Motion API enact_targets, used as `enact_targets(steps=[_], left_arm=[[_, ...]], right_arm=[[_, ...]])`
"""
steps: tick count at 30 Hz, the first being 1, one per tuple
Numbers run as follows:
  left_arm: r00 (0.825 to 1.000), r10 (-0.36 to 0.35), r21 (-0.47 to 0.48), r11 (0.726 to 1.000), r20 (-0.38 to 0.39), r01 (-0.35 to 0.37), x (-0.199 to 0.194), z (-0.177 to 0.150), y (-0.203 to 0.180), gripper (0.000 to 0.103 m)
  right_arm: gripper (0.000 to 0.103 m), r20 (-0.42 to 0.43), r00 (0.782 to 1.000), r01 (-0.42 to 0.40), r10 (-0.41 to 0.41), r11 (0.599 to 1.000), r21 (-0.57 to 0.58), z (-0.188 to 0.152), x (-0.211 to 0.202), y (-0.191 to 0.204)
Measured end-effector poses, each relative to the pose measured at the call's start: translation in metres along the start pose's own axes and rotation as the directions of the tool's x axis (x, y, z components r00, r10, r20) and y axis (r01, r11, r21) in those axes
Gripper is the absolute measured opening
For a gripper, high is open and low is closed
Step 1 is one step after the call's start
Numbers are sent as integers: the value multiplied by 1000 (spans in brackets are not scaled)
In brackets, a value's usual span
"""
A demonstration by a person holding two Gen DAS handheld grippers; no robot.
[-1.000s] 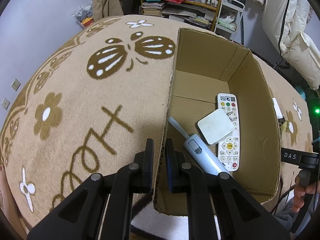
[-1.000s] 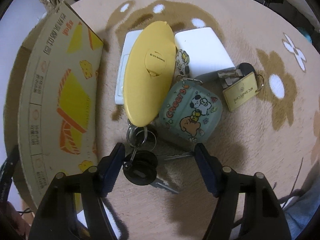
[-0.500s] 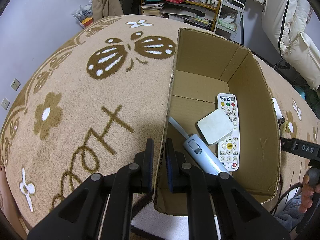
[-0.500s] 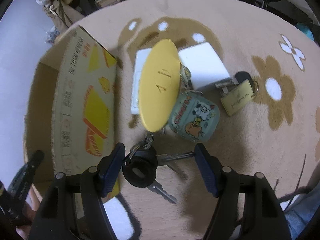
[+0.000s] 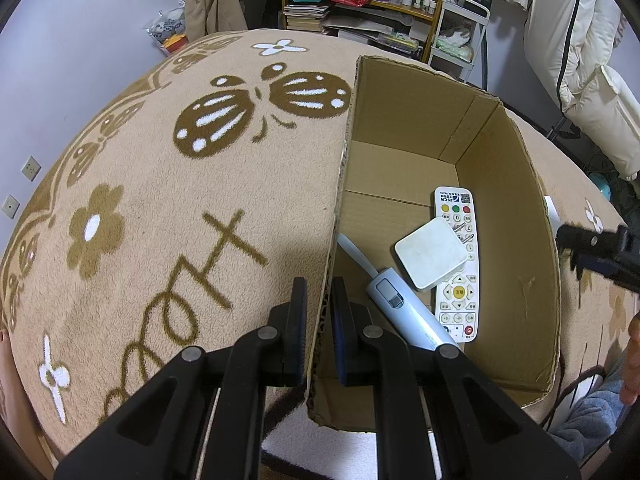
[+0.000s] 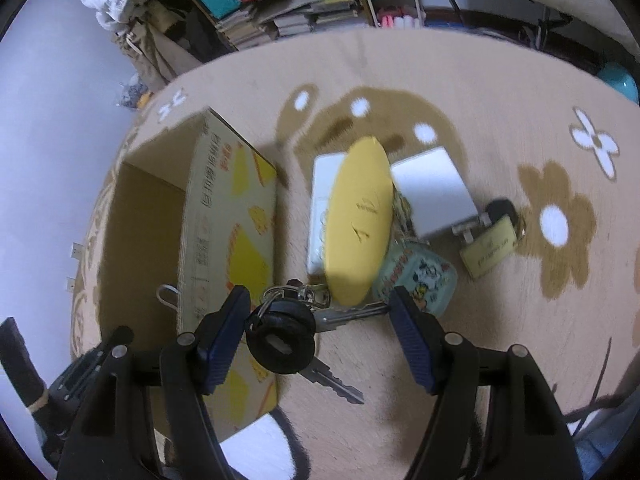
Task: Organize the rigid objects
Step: 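Lift the keys with the right tool and carry them over the box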
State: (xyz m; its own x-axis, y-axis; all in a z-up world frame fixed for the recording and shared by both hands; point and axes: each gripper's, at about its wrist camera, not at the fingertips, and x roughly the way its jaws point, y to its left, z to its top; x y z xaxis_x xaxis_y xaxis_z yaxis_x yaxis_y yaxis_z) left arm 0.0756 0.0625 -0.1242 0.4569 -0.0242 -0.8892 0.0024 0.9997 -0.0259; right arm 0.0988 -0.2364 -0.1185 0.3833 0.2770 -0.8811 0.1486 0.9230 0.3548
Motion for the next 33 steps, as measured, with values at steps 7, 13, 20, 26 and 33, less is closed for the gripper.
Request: enact_targets(steps=[7,13,20,26,33], left_arm=[[1000,1,1,1000,0,-1,0,0,0,12],[1000,0,-2,1000,-1,0,0,0,0,12],[1000,2,-2,1000,-4,-2,-1,1,1,11],[1000,6,9,1000,-3,-6,0,1,0,9],[1000,12,17,1000,-1,-12,0,1,-2,9]], right_arm=[[76,97,995,10,-7,999,-32,12,-11,22],[76,154,985,-76,81,997,-34,18,-32,32],[76,223,961,-143,163,984,-104,17,-56,60],[76,241,952,-150,190,973,-174,11,-57,84],[76,226,951,-150,211,954,-258,-1,-33,108]])
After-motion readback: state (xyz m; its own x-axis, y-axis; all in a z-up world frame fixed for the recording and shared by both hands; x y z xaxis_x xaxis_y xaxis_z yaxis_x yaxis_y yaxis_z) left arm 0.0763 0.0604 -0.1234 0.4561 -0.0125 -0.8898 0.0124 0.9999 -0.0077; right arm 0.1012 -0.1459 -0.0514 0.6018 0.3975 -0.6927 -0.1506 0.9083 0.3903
